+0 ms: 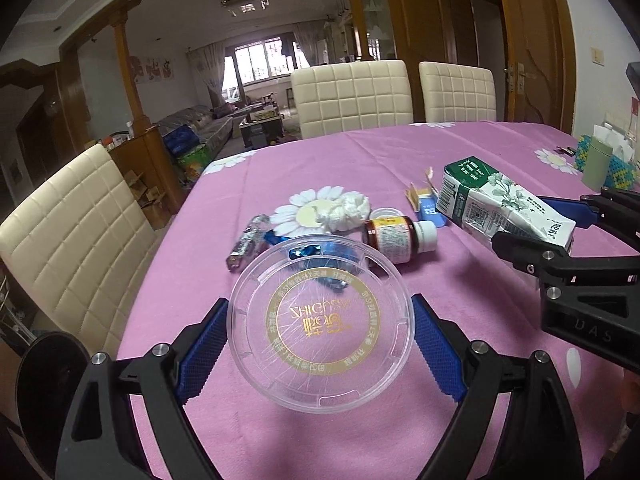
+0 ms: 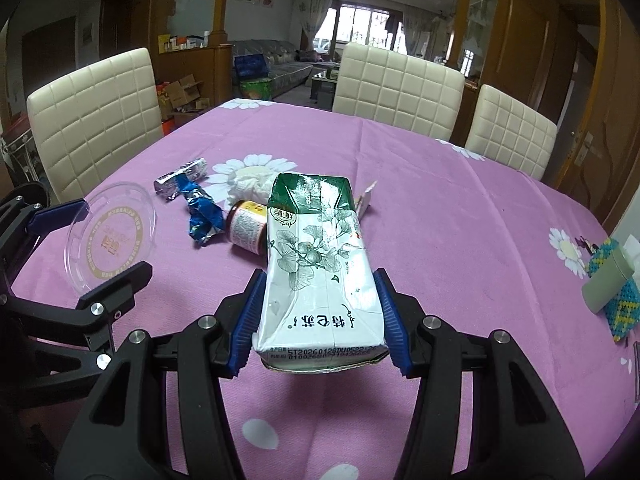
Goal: Collect trash
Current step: 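Carry the clear lid with the left tool over the bin and release it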
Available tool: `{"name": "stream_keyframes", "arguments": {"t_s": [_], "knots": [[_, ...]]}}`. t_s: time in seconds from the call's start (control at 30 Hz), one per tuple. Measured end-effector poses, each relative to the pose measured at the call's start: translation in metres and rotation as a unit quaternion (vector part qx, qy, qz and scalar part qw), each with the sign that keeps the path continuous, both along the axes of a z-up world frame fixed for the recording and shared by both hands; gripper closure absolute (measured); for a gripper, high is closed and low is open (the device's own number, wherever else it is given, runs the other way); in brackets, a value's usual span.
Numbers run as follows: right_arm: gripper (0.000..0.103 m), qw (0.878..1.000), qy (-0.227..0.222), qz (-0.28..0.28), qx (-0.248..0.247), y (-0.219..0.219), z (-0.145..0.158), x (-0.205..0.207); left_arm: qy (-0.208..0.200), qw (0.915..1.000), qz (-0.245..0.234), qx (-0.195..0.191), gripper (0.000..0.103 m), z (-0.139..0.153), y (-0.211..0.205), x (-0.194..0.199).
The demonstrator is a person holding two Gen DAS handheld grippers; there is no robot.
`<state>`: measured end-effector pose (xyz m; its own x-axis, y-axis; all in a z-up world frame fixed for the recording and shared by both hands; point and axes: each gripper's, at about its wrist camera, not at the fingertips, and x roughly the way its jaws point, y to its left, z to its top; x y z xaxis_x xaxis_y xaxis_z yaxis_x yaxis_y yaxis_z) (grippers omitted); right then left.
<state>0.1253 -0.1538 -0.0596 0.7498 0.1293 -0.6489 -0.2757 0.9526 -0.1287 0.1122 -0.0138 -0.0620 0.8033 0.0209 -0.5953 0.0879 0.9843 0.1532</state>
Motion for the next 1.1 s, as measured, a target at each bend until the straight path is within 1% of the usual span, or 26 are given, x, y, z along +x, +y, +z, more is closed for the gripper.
{"name": "stream_keyframes", "arguments": {"t_s": [0.37, 0.67, 0.8, 1.1], "knots": [[0.048, 0.999, 0.005, 0.039, -0.014, 0.042, -0.002, -0.003, -0.003, 0.9994, 0.033, -0.008, 0.018, -0.002, 0.038, -0.011], [0.048, 0.996, 0.009, 0.090, -0.025, 0.089, -0.005, -0.009, -0.003, 0.9973, 0.073, -0.012, 0.018, -0.002, 0.079, -0.025], [0.048, 0.994, 0.007, 0.109, -0.027, 0.109, -0.004, -0.013, -0.009, 0.9959, 0.090, -0.006, 0.018, 0.001, 0.093, -0.032], [0.048, 0.990, 0.002, 0.139, -0.029, 0.138, 0.001, -0.021, -0.026, 0.9924, 0.120, 0.003, 0.018, 0.006, 0.120, -0.049]]}}
